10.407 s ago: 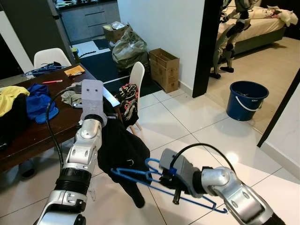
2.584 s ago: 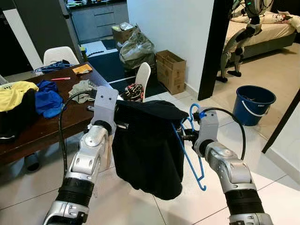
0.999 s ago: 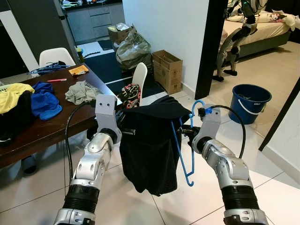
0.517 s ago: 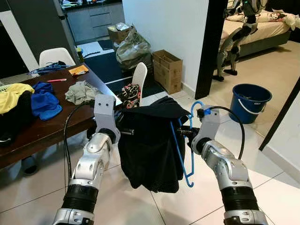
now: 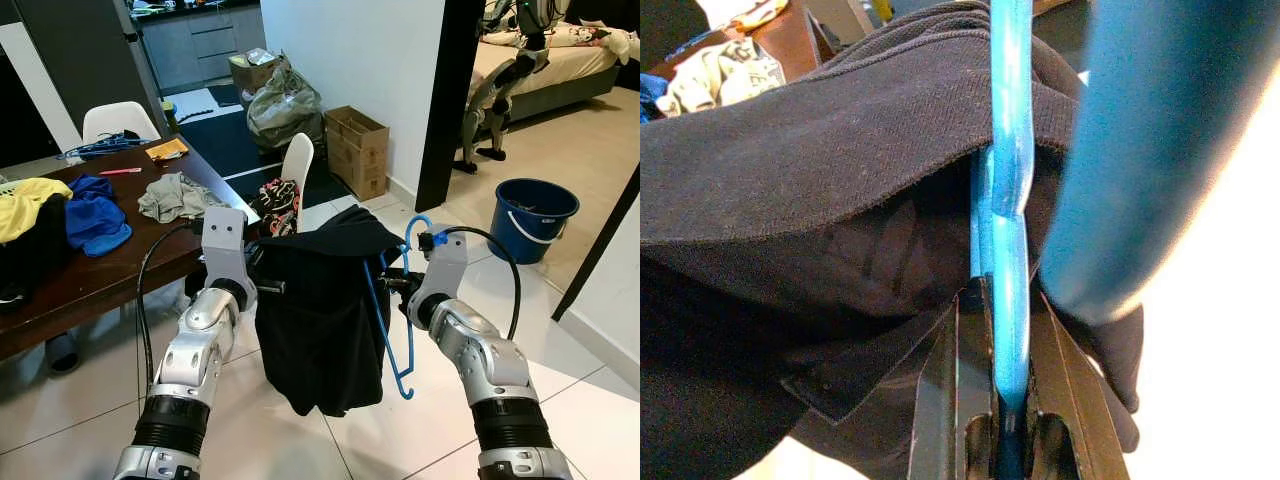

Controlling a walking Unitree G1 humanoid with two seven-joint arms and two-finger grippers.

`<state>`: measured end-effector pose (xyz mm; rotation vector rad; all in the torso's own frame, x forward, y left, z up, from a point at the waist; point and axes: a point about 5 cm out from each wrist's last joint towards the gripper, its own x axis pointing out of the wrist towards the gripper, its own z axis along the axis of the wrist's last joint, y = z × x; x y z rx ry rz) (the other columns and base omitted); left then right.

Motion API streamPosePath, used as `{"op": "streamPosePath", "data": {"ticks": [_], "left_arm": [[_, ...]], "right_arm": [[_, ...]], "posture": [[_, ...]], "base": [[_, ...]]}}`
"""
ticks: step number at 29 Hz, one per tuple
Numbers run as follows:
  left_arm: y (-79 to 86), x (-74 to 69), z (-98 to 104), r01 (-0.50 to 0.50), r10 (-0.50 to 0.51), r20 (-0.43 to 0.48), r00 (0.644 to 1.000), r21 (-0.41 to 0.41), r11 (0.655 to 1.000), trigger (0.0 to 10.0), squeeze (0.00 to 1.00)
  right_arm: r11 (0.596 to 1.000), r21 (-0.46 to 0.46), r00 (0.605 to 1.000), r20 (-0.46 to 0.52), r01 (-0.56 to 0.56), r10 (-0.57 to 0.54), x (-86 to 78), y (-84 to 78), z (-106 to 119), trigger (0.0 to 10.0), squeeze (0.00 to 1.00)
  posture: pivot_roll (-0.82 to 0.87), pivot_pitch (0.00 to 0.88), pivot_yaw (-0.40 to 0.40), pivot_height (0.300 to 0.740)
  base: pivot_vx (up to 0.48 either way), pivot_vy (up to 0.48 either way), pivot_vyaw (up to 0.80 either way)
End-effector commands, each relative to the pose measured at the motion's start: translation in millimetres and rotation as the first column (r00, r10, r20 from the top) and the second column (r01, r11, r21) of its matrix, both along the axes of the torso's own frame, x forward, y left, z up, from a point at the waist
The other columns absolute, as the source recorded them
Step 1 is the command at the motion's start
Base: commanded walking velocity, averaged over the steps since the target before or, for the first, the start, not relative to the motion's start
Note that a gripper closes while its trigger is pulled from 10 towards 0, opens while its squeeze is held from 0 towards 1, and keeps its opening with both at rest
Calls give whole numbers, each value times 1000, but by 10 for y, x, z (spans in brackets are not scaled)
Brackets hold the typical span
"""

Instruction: Hang hanger

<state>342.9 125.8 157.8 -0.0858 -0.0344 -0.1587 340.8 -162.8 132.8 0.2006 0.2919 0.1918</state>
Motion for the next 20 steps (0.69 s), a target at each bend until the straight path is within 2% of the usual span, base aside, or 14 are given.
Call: {"op": "streamPosePath", "data": {"ticks": [1, 20], "left_arm": [[62, -20, -70, -28, 28, -11, 1000, 16, 999, 10000, 0], [37, -28, -92, -18, 18, -21, 1000, 4, 1000, 10000, 0]], "right_arm": [[1000, -14, 1000, 20, -8, 8, -1, 15, -4, 10000, 0], [1000, -13, 1000, 18, -6, 6, -17, 13, -20, 10000, 0]], "posture": [[-9, 0, 89, 740], [-12, 0, 95, 740]], "base": [[0, 0, 0], [0, 0, 0]]}}
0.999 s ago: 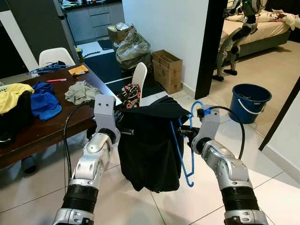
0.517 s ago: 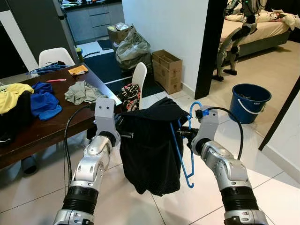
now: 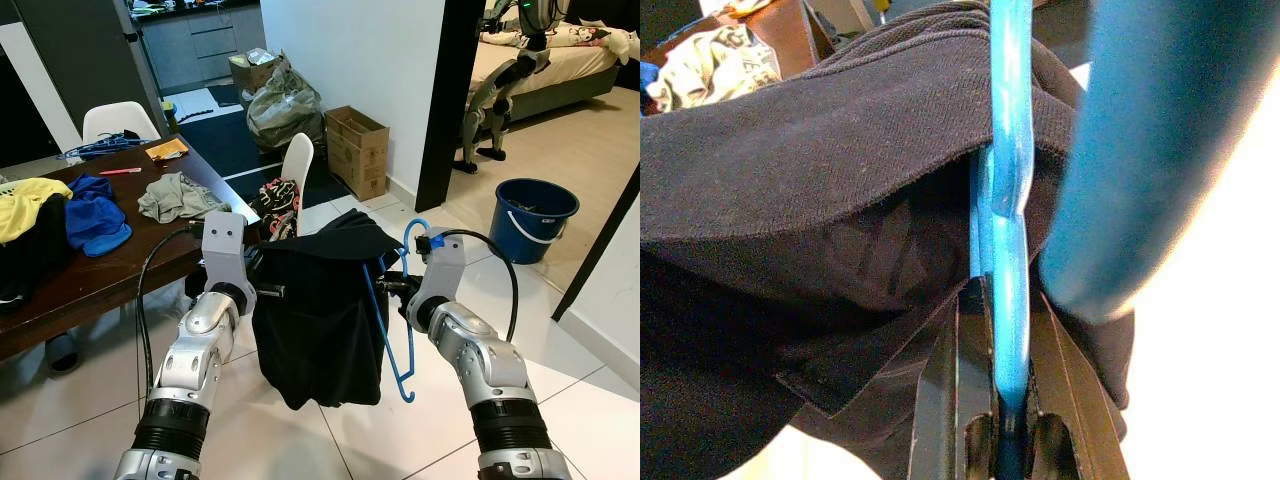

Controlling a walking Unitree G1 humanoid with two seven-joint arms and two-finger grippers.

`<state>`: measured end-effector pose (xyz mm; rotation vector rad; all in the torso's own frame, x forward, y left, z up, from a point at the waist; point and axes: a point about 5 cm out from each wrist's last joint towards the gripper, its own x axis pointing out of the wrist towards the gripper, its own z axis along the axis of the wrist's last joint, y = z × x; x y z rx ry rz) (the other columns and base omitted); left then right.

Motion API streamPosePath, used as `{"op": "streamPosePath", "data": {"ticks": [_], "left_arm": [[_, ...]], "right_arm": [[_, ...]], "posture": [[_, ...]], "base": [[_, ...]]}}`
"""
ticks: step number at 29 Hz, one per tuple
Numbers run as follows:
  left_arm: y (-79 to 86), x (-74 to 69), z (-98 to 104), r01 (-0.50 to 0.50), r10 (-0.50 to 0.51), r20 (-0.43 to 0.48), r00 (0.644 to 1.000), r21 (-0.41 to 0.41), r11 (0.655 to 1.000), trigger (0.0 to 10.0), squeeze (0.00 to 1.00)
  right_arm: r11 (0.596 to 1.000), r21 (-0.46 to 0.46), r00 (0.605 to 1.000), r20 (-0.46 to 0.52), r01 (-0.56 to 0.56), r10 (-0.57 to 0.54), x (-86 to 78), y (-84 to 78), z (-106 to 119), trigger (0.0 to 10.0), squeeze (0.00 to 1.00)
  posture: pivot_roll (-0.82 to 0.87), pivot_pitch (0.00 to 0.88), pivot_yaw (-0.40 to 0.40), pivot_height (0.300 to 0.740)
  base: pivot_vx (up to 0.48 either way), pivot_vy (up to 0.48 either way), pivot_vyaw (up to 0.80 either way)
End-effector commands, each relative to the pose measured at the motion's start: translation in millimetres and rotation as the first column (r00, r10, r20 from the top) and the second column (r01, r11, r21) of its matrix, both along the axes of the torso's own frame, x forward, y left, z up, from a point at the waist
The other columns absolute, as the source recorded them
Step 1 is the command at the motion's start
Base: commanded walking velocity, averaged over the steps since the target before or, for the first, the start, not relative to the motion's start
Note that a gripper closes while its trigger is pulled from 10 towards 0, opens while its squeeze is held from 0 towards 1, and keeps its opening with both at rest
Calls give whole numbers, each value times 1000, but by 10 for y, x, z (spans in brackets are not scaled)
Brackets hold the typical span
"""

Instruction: Hang hanger

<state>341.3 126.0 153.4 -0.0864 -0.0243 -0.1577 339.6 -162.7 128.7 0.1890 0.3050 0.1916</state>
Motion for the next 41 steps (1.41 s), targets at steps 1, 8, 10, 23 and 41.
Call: {"op": "streamPosePath", "data": {"ticks": [1, 8, 10, 23, 41], "left_arm": [[35, -12, -48, -17, 17, -11, 1000, 3, 1000, 10000, 0], [28, 0, -35, -14, 14, -8, 1000, 3, 1000, 10000, 0], [24, 4, -29, -12, 12, -6, 1000, 2, 1000, 10000, 0], [13, 4, -32, -8, 8, -6, 1000, 1, 1000, 10000, 0], [-1, 3, -35, -6, 6, -6, 1000, 1, 1000, 10000, 0]], "right_arm": [[1000, -1, 1000, 29, -3, 3, -5, 12, 21, 10000, 0], [1000, -1, 999, 31, -7, 7, 1, 24, 25, 10000, 0], [1000, -1, 999, 33, -9, 9, 5, 28, 32, 10000, 0], [1000, -2, 999, 36, -16, 16, 8, 36, 37, 10000, 0], [1000, 2, 999, 43, -11, 11, 23, 36, 58, 10000, 0]], "posture": [[-12, 0, 95, 740], [-13, 0, 95, 740], [-13, 0, 95, 740], [-16, 0, 95, 740], [-14, 0, 91, 740]], "base": [[0, 0, 0], [0, 0, 0], [0, 0, 0], [0, 0, 0], [0, 0, 0]]}}
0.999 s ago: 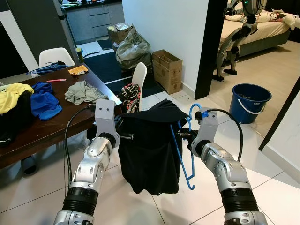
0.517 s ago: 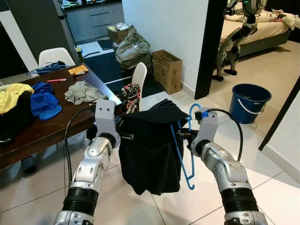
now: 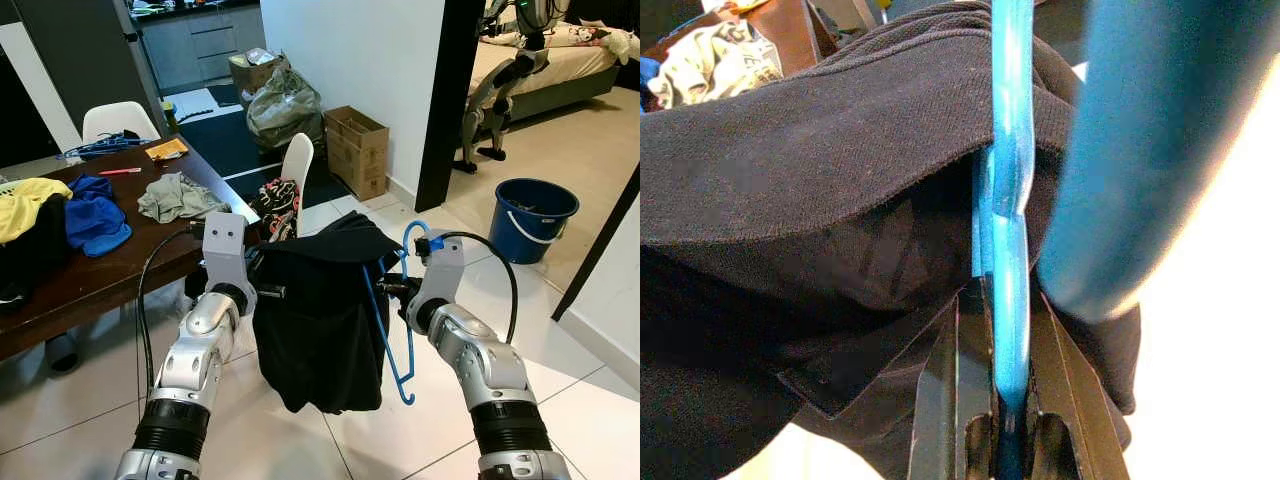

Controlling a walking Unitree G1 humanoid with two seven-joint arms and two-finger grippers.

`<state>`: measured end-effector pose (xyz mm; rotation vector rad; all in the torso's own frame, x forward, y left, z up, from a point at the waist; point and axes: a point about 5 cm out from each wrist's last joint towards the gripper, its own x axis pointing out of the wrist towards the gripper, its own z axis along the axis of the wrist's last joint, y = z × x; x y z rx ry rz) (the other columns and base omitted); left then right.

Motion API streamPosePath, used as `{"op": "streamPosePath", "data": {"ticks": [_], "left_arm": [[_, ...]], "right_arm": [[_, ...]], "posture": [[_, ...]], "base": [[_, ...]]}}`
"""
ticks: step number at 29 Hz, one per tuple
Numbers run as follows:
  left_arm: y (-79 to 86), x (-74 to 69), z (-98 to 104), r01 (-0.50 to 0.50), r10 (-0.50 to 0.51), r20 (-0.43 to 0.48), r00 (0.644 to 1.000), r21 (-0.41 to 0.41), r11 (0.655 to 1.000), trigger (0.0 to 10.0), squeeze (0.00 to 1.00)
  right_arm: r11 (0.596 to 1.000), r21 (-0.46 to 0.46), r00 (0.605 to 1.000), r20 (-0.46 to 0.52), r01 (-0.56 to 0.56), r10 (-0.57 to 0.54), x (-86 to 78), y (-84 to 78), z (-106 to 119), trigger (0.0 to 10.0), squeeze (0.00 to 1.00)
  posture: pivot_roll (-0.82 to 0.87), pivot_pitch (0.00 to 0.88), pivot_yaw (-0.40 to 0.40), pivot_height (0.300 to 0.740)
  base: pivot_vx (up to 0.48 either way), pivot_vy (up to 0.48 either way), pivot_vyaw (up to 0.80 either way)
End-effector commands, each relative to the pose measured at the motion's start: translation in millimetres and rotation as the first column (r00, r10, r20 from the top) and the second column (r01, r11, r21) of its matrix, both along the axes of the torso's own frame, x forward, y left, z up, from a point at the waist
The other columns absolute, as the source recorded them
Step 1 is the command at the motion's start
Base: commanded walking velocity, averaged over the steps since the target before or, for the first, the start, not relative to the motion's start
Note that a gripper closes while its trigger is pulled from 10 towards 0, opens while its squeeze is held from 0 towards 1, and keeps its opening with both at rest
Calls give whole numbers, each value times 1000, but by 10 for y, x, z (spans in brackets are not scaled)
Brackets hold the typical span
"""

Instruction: Hang hanger

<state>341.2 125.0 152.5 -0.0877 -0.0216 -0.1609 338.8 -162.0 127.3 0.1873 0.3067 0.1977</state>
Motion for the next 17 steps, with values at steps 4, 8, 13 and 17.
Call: {"op": "streamPosePath", "data": {"ticks": [4, 8, 13, 17], "left_arm": [[-14, 2, -24, -3, 3, -3, 1000, 0, 1000, 10000, 0], [-40, 0, -22, 4, -4, -3, 1000, -3, 1000, 10000, 0], [-63, -1, -24, 11, -11, -4, 1000, -6, 1000, 10000, 0], [-64, 1, -26, 13, -13, -5, 1000, -7, 1000, 10000, 0]], "right_arm": [[1000, 4, 999, 50, 2, -2, 37, 23, 83, 10000, 0], [1000, 8, 998, 57, 9, -9, 45, 17, 97, 10000, 0], [1000, 13, 998, 62, 16, -17, 48, 10, 103, 10000, 0], [1000, 14, 998, 61, 19, -20, 47, 3, 99, 10000, 0]], "posture": [[-15, 0, 93, 740], [-15, 0, 93, 740], [-16, 0, 95, 740], [-16, 0, 95, 740]], "base": [[0, 0, 0], [0, 0, 0], [0, 0, 0], [0, 0, 0]]}}
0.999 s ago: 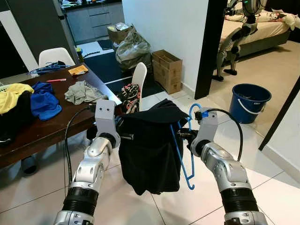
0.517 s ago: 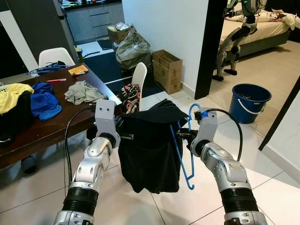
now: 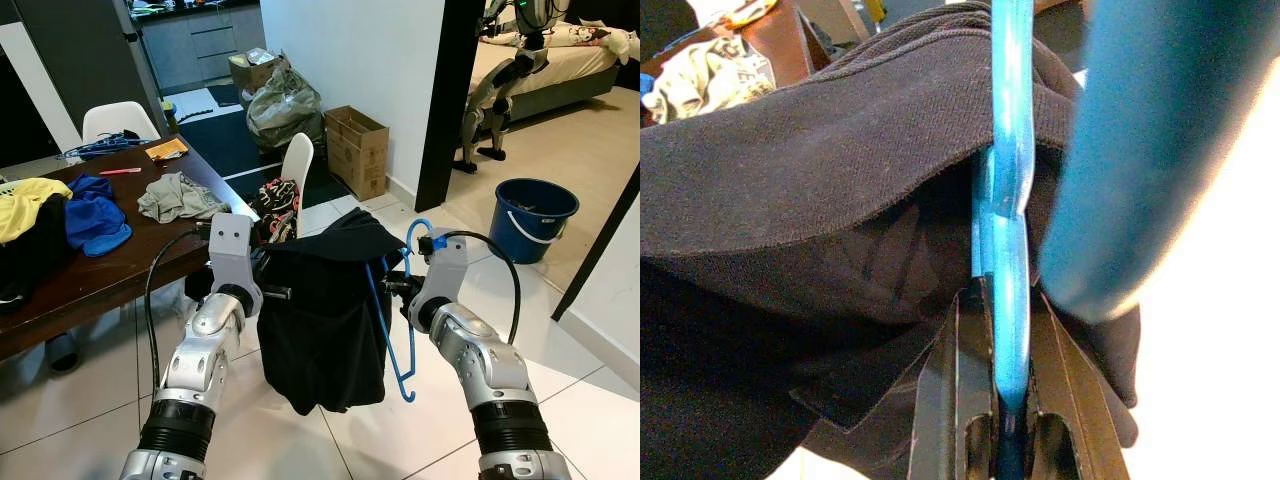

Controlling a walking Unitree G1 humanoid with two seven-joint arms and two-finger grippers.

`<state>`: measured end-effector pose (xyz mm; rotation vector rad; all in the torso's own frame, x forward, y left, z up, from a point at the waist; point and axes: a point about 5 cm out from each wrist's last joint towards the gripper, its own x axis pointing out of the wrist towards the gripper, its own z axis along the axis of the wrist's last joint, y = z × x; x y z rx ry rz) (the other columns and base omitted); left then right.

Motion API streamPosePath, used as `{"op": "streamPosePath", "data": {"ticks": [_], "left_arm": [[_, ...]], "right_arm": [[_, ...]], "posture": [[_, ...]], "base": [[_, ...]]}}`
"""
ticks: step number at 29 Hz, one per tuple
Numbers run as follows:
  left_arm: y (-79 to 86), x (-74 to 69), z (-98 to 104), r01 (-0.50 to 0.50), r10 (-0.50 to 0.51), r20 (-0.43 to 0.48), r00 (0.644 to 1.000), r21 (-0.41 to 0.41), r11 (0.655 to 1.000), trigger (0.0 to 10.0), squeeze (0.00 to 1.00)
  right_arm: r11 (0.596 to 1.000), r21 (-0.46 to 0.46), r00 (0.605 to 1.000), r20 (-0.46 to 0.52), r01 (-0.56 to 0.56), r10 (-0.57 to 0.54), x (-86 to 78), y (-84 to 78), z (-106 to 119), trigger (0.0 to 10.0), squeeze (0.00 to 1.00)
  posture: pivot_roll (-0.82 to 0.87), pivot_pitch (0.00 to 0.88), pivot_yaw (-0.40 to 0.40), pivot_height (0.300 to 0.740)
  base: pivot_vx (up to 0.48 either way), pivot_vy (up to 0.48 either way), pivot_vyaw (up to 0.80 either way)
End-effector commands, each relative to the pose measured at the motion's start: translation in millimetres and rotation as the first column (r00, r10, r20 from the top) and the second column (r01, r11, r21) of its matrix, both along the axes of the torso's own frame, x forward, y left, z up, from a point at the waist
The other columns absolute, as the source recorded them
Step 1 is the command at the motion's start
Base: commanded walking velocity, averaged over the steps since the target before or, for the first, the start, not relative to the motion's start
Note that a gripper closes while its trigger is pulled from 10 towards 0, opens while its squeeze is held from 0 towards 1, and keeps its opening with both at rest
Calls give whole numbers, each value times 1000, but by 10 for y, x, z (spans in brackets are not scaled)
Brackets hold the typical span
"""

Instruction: Hang hanger

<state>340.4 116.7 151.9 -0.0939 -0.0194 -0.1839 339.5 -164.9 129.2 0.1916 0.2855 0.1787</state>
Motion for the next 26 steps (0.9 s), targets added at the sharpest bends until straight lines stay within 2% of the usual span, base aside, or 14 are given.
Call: {"op": "streamPosePath", "data": {"ticks": [1, 21, 26], "left_arm": [[19, 8, -20, -10, 10, -4, 1000, -1, 1000, 10000, 0], [4, -10, -36, -22, 22, -1, 1000, -10, 1000, 10000, 0], [2, 3, -8, -18, 18, 6, 1000, -7, 1000, 10000, 0]], "right_arm": [[1000, 9, 999, 43, -2, 2, 40, 32, 80, 10000, 0], [1000, -10, 999, 45, -18, 18, 54, 3, 99, 10000, 0], [1000, 0, 998, 53, -23, 23, 39, 38, 101, 10000, 0]], "posture": [[-16, 0, 95, 740], [-48, 0, 72, 740], [-40, 0, 82, 740]], "base": [[0, 0, 0], [0, 0, 0], [0, 0, 0]]}}
